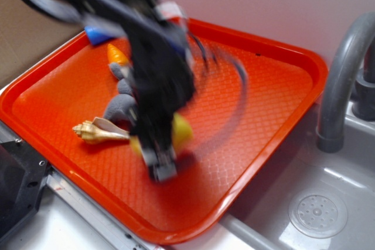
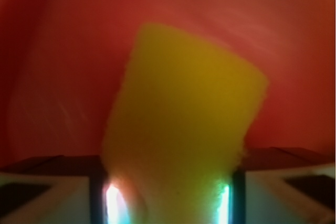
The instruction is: Grab the green sponge.
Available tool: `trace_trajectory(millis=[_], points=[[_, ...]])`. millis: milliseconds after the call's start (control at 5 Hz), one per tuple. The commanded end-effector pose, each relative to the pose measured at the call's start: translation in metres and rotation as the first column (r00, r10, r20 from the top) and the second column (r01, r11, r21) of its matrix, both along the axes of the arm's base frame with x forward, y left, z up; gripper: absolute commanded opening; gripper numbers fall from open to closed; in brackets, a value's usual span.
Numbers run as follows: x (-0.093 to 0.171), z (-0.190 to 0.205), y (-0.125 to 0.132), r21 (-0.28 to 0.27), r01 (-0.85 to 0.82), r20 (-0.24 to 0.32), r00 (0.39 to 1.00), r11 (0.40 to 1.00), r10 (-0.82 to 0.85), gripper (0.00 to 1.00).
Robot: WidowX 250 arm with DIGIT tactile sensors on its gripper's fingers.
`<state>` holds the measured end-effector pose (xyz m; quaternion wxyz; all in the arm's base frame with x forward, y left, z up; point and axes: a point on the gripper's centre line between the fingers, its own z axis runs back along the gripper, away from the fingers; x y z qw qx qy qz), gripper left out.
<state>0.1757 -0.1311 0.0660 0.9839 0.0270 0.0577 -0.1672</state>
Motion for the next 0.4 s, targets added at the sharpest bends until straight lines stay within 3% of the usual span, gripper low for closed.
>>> trace_trajectory(millis=[0, 200], points=[[-0.013, 0.102, 0.084, -0.078, -0.331, 0.126, 0.932, 0.940, 0.338, 0.00], [-0.020, 0.134, 0.114, -0.098, -0.446, 0.175, 0.872, 0.890, 0.456, 0.00]])
